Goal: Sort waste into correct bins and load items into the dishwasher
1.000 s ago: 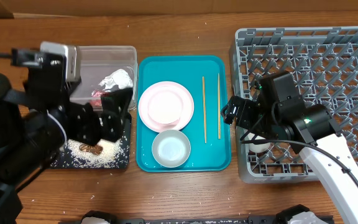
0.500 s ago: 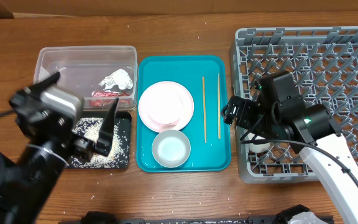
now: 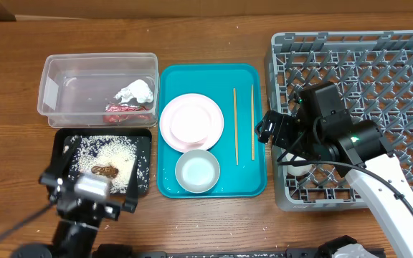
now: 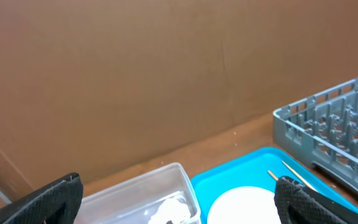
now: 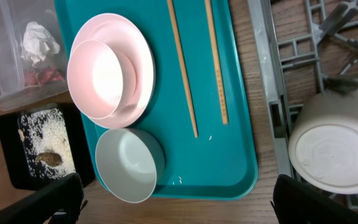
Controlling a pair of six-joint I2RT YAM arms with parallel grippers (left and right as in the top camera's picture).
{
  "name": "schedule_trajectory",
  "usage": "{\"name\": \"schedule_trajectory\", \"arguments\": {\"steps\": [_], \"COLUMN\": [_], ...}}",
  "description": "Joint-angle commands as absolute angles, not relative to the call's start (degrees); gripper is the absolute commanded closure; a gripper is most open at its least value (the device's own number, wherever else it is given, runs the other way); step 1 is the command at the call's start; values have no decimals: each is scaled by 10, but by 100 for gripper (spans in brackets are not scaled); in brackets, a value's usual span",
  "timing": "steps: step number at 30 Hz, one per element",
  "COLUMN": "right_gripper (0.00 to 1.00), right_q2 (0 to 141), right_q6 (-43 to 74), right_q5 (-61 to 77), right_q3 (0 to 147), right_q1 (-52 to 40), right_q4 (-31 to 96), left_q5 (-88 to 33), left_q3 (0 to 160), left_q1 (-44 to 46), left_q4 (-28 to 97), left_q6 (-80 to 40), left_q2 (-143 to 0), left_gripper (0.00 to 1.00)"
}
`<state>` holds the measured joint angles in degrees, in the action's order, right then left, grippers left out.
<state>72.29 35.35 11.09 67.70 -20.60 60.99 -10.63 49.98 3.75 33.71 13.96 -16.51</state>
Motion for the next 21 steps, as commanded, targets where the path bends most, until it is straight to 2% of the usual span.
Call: {"name": "schedule_trajectory", "arguments": {"steps": [1, 8, 21], "right_gripper": [0, 0, 0], "right_q2": [724, 724, 724], "right_q6": [354, 354, 354], "right_q5": [105, 105, 105], "right_q3": [682, 682, 682], "right_q1": [-202, -202, -202], "right_q4": [607, 607, 607], "left_q5": [-101, -101, -95], "left_q3": [431, 315, 90], "left_q1": [30, 29, 29], "left_q4": [313, 262, 126], "left_q6": [150, 150, 150], "left_q2": [-101, 0, -2], "left_gripper": [0, 0, 0]}}
